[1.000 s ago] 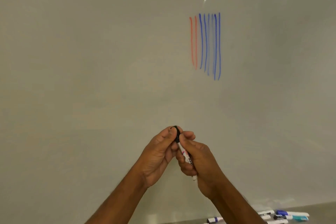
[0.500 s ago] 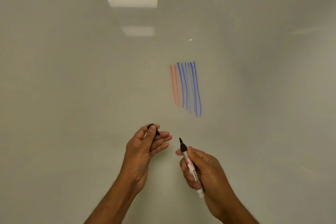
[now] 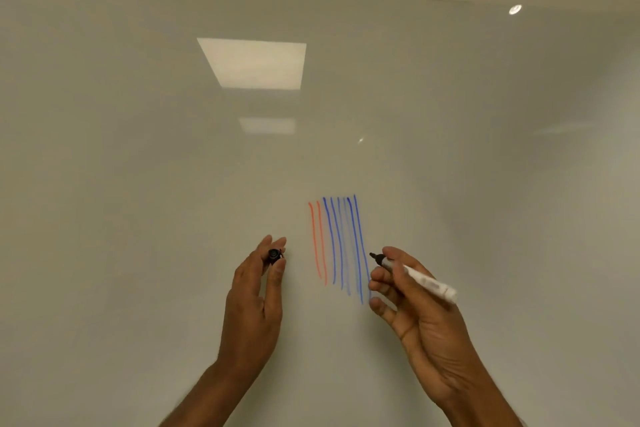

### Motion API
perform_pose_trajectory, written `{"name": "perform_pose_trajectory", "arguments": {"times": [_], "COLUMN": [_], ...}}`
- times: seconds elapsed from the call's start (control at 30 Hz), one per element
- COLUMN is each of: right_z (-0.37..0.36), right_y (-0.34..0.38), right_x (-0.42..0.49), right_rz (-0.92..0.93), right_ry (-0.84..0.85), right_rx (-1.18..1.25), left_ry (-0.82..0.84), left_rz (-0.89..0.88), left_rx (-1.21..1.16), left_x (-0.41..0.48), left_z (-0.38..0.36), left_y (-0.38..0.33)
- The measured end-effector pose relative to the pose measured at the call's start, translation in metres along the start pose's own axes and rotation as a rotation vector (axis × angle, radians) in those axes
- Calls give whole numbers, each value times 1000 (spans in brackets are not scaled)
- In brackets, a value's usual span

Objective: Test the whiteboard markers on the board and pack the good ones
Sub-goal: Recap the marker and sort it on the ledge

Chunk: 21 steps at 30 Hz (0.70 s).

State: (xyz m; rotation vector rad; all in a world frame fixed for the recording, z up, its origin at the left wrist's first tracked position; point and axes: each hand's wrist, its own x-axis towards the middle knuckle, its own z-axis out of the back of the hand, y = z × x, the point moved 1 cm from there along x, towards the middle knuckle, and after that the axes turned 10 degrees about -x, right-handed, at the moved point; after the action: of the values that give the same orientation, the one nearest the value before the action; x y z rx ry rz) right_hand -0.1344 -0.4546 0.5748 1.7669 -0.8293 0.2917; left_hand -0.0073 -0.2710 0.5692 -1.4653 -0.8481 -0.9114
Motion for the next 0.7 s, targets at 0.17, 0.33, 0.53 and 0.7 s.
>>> {"name": "perform_pose_trajectory", "arguments": {"times": [0.17, 0.33, 0.53, 0.7], "right_z": [-7, -11, -5, -5], "right_y": [7, 7, 0, -1], "right_x": [18, 46, 82, 100], "right_rz": [288, 454, 557, 594], "right_ry": [-180, -244, -236, -208], "right_rx": [-455, -542, -669, -710], "left_ry": [13, 41, 27, 14], "left_rz": [-180, -347, -432, -465], "left_rx": [137, 246, 309, 336], "left_x": [18, 36, 40, 41], "left_z": [-9, -21, -27, -29], "left_y": [15, 35, 49, 52]}}
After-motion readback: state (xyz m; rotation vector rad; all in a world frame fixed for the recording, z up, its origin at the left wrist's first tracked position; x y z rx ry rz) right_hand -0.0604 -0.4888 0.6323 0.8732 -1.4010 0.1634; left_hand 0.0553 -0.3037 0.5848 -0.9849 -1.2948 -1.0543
